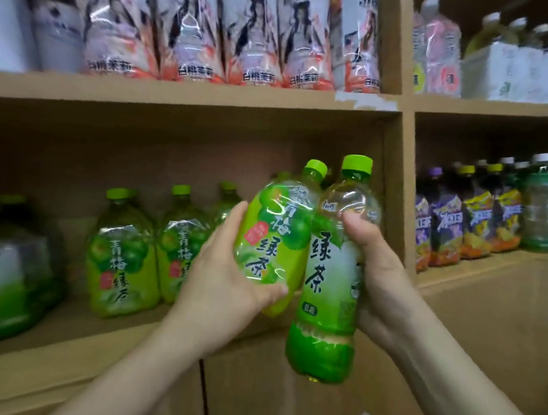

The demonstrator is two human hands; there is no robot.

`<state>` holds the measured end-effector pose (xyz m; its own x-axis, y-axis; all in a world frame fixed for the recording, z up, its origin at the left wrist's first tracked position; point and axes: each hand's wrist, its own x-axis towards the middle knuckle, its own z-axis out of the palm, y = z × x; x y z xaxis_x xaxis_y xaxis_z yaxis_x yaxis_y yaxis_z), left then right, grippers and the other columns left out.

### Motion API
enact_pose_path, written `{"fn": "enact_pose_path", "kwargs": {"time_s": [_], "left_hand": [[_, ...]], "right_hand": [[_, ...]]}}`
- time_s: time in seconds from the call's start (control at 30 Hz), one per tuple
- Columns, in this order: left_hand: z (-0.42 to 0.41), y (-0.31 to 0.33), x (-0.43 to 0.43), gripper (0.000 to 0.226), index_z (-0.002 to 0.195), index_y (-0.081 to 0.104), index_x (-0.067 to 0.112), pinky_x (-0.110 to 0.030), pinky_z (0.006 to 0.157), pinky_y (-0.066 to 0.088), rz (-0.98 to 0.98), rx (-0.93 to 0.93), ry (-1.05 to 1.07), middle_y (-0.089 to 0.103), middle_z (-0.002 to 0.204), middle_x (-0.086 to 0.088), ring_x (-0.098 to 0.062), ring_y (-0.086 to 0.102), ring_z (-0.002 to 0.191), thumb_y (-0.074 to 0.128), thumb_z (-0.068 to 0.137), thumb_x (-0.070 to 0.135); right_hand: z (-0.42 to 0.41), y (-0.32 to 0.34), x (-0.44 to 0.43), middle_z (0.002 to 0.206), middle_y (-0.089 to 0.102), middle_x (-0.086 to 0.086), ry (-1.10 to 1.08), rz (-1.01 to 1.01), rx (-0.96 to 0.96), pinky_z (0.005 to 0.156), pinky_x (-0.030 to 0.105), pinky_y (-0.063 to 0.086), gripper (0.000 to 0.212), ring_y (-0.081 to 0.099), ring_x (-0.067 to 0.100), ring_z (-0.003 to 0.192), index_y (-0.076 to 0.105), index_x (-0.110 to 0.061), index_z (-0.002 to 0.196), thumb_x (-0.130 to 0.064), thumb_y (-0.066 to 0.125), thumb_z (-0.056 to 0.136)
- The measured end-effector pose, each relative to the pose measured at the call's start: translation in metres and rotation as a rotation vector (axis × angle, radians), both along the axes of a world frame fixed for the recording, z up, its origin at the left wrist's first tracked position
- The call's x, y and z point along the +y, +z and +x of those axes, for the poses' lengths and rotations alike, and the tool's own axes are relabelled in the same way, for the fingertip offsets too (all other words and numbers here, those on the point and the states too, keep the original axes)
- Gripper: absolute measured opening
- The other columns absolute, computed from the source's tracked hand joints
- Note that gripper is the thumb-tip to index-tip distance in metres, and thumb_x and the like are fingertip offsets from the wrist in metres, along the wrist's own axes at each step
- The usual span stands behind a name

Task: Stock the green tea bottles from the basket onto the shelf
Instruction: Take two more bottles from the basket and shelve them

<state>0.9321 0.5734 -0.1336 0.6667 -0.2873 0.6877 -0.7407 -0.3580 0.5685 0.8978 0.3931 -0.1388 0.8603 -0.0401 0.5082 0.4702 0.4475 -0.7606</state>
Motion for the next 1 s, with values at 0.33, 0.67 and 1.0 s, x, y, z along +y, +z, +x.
{"fn": "enact_pose_path", "kwargs": {"time_s": [0.33,0.67,1.0], "left_hand": [[0.037,-0.033,0.03,0.132,0.131,-0.01,0.068,-0.033,0.088,0.044,0.068,-0.062,0.291,0.025,0.143,-0.001,-0.017,0.049,0.111,0.089,0.058,0.022],[0.034,-0.026,0.035,0.121,0.144,-0.014,0.046,-0.044,0.102,0.037,0.368,-0.162,0.576,0.023,0.146,-0.013,-0.03,0.027,0.133,0.077,0.063,0.055],[0.017,-0.029,-0.067,0.081,0.136,0.024,0.042,-0.039,0.094,0.05,0.17,0.148,-0.044,0.061,0.123,0.009,-0.015,0.06,0.109,0.066,0.069,0.058]], "right_hand": [[0.052,0.014,0.042,0.119,0.065,0.025,0.008,-0.331,0.083,0.096,0.053,0.049,0.058,0.063,0.04,0.108,0.056,-0.001,0.123,-0.034,0.068,0.076],[0.054,0.002,0.013,0.094,0.07,0.014,-0.027,-0.194,0.068,0.07,0.034,0.058,0.053,0.069,0.023,0.079,0.06,0.0,0.116,-0.033,0.067,0.075],[0.052,0.026,-0.035,0.133,0.051,0.033,-0.012,-0.171,-0.042,0.106,0.062,0.035,0.073,0.052,0.044,0.116,0.05,0.002,0.131,-0.032,0.077,0.073]]}}
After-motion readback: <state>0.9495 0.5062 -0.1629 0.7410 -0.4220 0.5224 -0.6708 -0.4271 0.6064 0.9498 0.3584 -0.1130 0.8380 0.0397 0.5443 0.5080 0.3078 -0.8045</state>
